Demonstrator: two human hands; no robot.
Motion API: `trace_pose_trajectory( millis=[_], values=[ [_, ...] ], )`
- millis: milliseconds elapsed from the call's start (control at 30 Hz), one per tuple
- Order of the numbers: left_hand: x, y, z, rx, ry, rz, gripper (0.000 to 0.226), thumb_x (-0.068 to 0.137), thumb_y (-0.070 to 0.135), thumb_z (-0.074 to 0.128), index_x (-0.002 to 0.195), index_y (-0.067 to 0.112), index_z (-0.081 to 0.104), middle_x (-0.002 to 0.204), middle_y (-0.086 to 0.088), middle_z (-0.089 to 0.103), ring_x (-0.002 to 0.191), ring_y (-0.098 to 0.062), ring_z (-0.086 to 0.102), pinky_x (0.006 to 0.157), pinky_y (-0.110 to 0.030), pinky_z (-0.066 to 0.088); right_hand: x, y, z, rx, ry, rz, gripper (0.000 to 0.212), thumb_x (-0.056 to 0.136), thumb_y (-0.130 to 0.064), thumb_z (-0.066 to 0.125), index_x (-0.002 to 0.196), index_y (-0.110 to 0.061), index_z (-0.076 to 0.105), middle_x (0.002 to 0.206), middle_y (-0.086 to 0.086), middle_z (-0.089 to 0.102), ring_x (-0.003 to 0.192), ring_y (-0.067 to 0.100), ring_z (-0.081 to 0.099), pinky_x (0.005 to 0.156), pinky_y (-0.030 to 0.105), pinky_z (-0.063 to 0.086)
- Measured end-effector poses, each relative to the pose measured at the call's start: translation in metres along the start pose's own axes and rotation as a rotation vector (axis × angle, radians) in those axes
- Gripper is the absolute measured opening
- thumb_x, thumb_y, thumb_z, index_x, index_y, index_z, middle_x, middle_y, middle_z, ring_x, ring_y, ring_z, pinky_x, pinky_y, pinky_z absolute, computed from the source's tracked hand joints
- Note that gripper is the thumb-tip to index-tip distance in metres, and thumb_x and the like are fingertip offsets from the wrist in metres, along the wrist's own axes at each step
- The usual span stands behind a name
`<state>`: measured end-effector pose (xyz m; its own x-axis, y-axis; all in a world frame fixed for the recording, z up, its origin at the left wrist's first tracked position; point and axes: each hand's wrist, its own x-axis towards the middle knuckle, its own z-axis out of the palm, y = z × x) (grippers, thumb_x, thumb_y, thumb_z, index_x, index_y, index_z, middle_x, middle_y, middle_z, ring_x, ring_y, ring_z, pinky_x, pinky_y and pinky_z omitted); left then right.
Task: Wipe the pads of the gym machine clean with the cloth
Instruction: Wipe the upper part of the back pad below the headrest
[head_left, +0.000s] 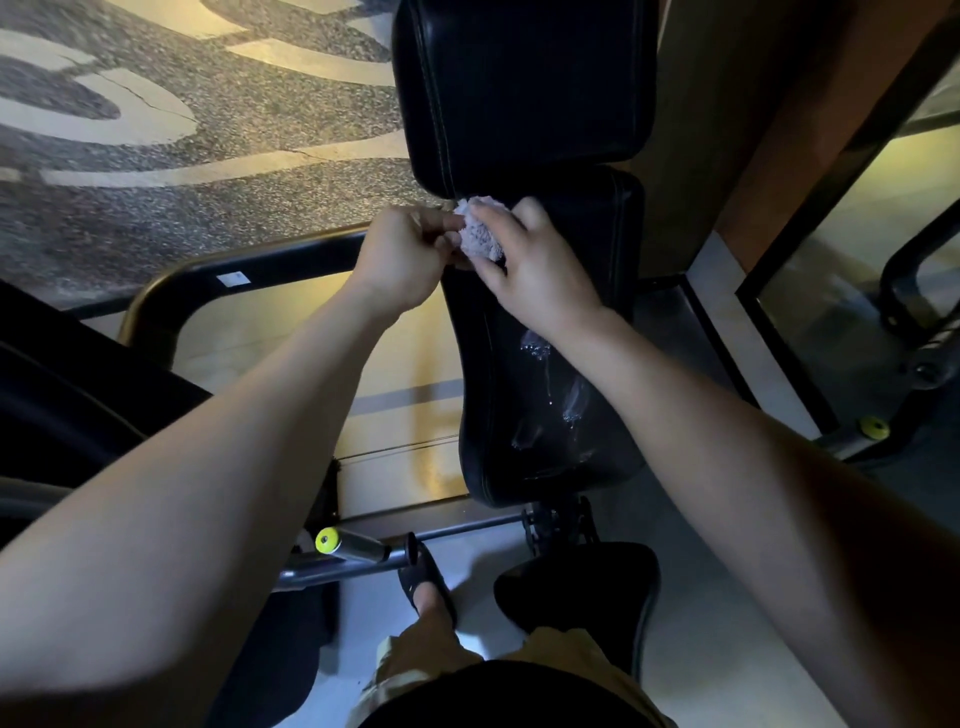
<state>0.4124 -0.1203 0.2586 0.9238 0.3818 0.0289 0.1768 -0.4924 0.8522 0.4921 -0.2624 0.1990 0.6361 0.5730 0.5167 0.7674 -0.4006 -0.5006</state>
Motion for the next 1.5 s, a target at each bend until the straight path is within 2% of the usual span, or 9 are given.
trace_pose_trajectory(
  millis=[167, 333, 500, 633, 767, 900, 1167, 1333, 1500],
  values=[
    [-0.005, -0.001, 0.0, -0.028, -0.011, 0.014, 0.044, 0.087, -0.002, 0.041, 0.106, 0.015, 0.076, 0.104, -0.004, 0.076, 0.099, -0.016, 0.073, 0.097, -0.04, 0.056, 0.004, 0.002, 0.005, -0.156, 0.03, -0.056, 0.044, 0.092, -0.021, 0.067, 0.134, -0.01, 0.061, 0.103, 0.02, 0.055, 0.075, 0.038, 0.06, 0.056, 0.043, 0.055],
    [-0.005, 0.0, 0.001, 0.305, 0.117, 0.118, 0.038, 0.09, 0.001, 0.049, 0.121, 0.009, 0.069, 0.121, -0.004, 0.06, 0.111, -0.016, 0.061, 0.105, -0.028, 0.046, -0.002, 0.032, -0.02, -0.239, 0.109, -0.047, 0.039, 0.094, -0.027, 0.064, 0.13, -0.014, 0.064, 0.102, 0.019, 0.057, 0.087, 0.038, 0.06, 0.068, 0.041, 0.055],
    [-0.004, -0.006, 0.002, 0.443, -0.003, 0.111, 0.055, 0.089, 0.003, 0.05, 0.144, 0.009, 0.052, 0.138, -0.008, 0.046, 0.126, -0.024, 0.051, 0.11, -0.02, 0.034, -0.026, 0.079, -0.053, -0.49, 0.276, 0.149, 0.043, 0.1, -0.044, 0.054, 0.134, -0.02, 0.06, 0.109, 0.016, 0.058, 0.097, 0.037, 0.056, 0.072, 0.041, 0.048],
    [-0.012, -0.007, 0.003, 0.461, -0.035, 0.06, 0.06, 0.087, 0.004, 0.051, 0.147, 0.007, 0.045, 0.141, -0.011, 0.043, 0.126, -0.028, 0.05, 0.103, -0.015, 0.03, -0.018, 0.044, -0.017, -0.36, 0.282, 0.124, 0.043, 0.096, -0.03, 0.057, 0.132, -0.006, 0.059, 0.115, 0.021, 0.055, 0.102, 0.037, 0.055, 0.084, 0.042, 0.05],
    [-0.017, 0.001, 0.011, 0.475, -0.014, 0.119, 0.063, 0.086, 0.004, 0.052, 0.148, 0.002, 0.042, 0.143, -0.012, 0.041, 0.13, -0.03, 0.048, 0.106, -0.018, 0.031, -0.01, 0.01, 0.006, -0.43, 0.219, 0.0, 0.045, 0.093, -0.035, 0.061, 0.128, -0.007, 0.06, 0.111, 0.015, 0.058, 0.099, 0.034, 0.057, 0.08, 0.043, 0.048],
    [-0.012, 0.014, 0.014, 0.545, -0.068, 0.216, 0.064, 0.088, 0.004, 0.049, 0.151, 0.004, 0.037, 0.149, -0.01, 0.037, 0.14, -0.027, 0.039, 0.114, -0.02, 0.026, -0.013, 0.033, -0.02, -0.527, 0.3, 0.076, 0.034, 0.094, -0.037, 0.058, 0.116, -0.012, 0.063, 0.106, 0.013, 0.059, 0.096, 0.034, 0.056, 0.075, 0.044, 0.044],
    [0.004, 0.024, 0.045, 0.89, -0.161, 0.261, 0.086, 0.086, 0.024, 0.057, 0.16, 0.013, 0.014, 0.161, -0.007, 0.019, 0.147, -0.032, 0.015, 0.12, -0.044, 0.022, 0.006, 0.084, -0.057, -0.123, 0.393, 0.291, 0.026, 0.098, -0.029, 0.055, 0.102, -0.004, 0.064, 0.106, 0.018, 0.058, 0.095, 0.031, 0.056, 0.084, 0.04, 0.05],
    [-0.001, 0.017, 0.058, 0.984, -0.156, 0.211, 0.101, 0.079, 0.032, 0.061, 0.161, 0.019, 0.004, 0.165, -0.003, 0.007, 0.151, -0.03, 0.003, 0.121, -0.046, 0.017, -0.017, 0.091, -0.048, 0.195, 0.426, 0.452, 0.02, 0.099, -0.024, 0.057, 0.112, -0.01, 0.062, 0.107, 0.005, 0.058, 0.094, 0.009, 0.052, 0.078, 0.014, 0.039],
    [0.002, 0.021, 0.059, 1.013, -0.165, 0.21, 0.101, 0.079, 0.035, 0.061, 0.16, 0.021, 0.004, 0.164, 0.0, 0.007, 0.15, -0.03, 0.004, 0.118, -0.048, 0.018, -0.065, 0.107, -0.023, 0.301, 0.419, 0.699, 0.01, 0.097, -0.018, 0.052, 0.098, -0.011, 0.059, 0.096, 0.006, 0.062, 0.093, 0.021, 0.059, 0.084, 0.039, 0.052]
  ],
)
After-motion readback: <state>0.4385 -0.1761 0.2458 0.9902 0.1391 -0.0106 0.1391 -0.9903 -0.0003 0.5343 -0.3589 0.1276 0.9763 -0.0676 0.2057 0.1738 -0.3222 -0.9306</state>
